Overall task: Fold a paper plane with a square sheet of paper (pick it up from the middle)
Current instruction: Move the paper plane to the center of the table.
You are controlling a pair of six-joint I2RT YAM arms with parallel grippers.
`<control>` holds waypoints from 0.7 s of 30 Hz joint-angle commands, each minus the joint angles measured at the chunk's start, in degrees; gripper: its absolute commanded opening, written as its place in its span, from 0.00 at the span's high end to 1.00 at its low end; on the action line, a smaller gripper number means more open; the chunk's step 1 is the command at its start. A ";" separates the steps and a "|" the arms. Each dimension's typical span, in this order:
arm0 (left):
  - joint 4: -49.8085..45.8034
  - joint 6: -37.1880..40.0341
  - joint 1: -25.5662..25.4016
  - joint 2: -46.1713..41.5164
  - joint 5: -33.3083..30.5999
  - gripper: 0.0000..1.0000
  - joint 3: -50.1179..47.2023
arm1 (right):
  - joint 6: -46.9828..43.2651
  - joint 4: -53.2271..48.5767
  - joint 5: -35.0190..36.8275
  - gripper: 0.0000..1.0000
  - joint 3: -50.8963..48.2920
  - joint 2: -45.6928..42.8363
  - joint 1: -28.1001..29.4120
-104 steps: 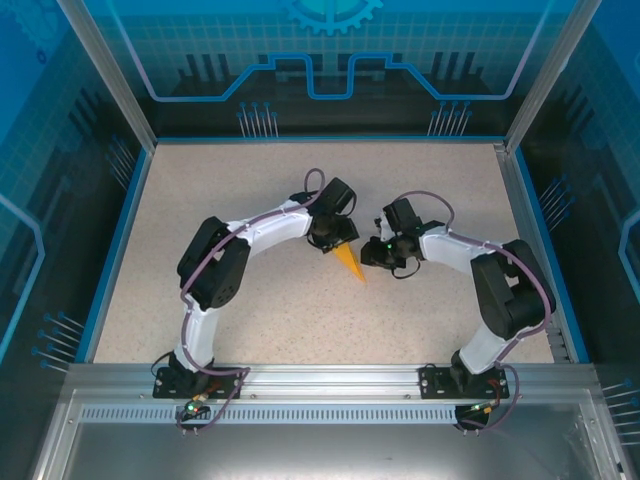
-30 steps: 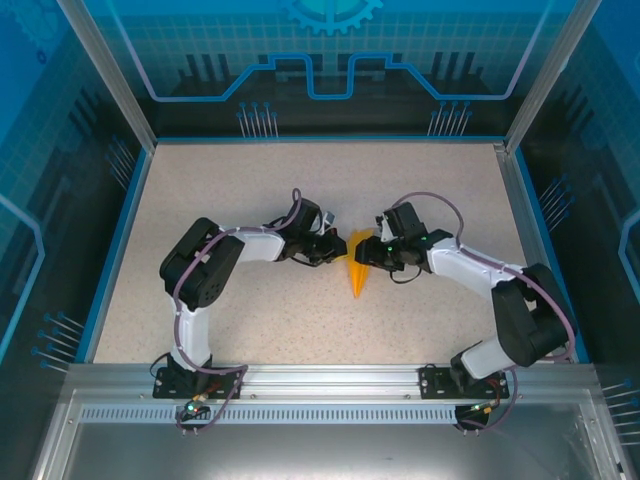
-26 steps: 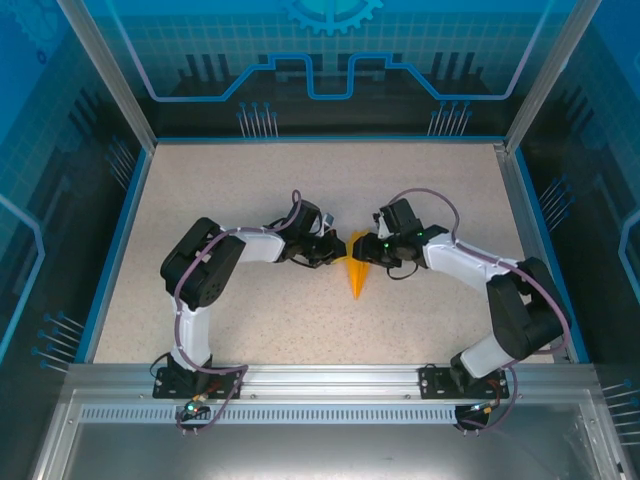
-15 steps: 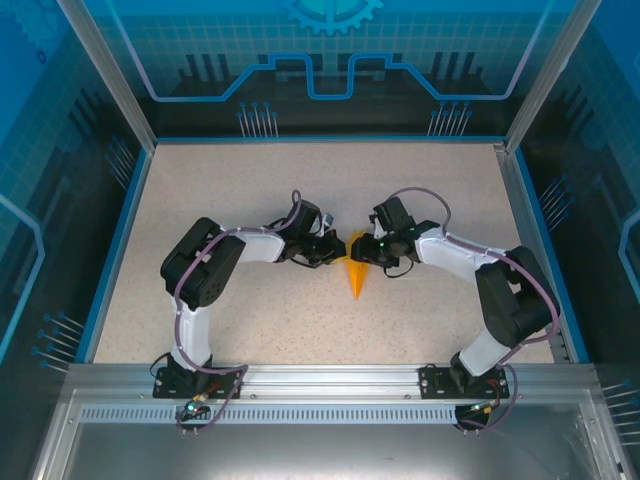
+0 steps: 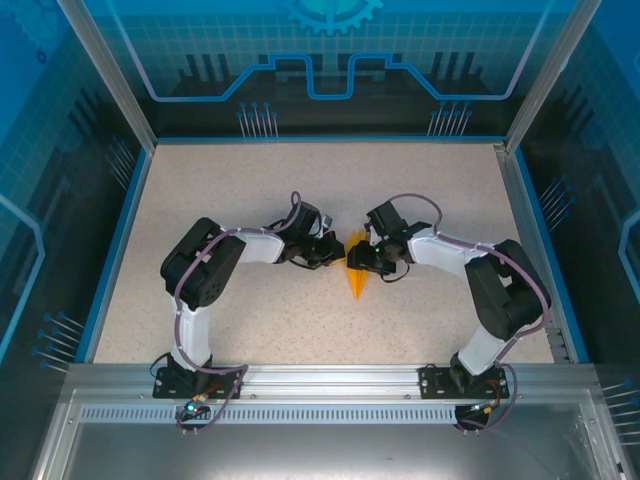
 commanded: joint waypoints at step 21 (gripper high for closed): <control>0.07 0.10 0.40 -0.46 -1.71 1.00 -2.51 | 9.68 -4.97 6.57 0.56 3.63 4.86 4.54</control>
